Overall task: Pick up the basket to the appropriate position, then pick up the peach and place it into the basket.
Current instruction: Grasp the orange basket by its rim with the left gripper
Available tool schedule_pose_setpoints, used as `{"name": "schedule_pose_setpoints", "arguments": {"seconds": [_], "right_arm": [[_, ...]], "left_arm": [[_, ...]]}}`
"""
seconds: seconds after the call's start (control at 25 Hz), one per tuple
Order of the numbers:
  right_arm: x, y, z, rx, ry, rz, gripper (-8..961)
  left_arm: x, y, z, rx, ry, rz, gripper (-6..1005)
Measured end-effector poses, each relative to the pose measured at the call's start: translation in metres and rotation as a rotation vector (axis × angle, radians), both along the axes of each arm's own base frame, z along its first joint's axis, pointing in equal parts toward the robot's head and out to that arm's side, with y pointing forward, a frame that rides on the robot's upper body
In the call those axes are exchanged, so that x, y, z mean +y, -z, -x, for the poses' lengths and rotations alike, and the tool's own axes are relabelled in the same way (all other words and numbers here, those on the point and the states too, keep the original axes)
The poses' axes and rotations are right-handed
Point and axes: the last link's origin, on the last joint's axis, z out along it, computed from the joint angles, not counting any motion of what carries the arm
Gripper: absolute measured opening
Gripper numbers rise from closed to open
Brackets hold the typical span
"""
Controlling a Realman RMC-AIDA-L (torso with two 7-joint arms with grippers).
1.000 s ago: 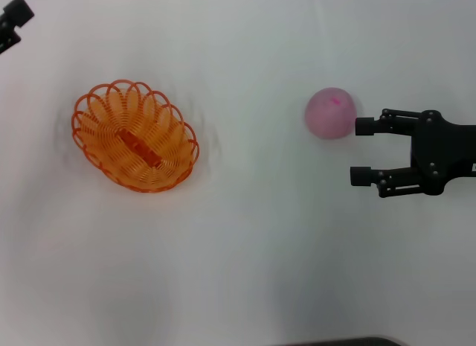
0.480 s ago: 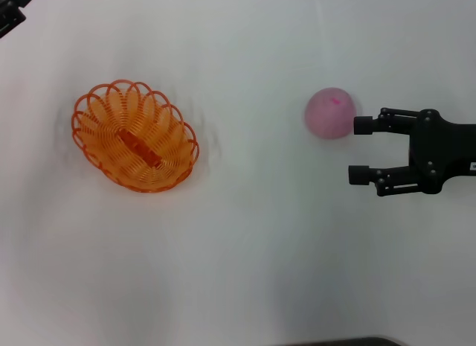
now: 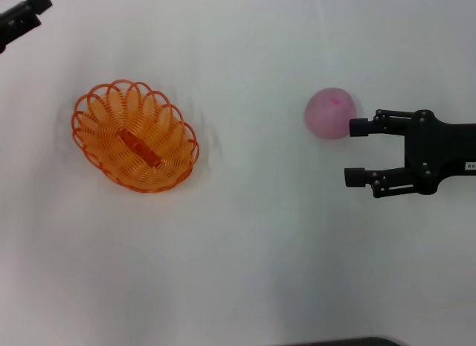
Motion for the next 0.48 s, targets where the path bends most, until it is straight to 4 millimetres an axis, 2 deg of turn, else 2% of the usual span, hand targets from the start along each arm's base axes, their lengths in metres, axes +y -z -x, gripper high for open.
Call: {"name": "schedule_pose_setpoints", "arguments": {"seconds": [0.48], "right_arm": [[0.000,0.001,0.000,-0.006,0.001,0.005,916]], "left_arm": [[0.022,0.000,-0.014,0.121,-0.142,0.178,903]]}}
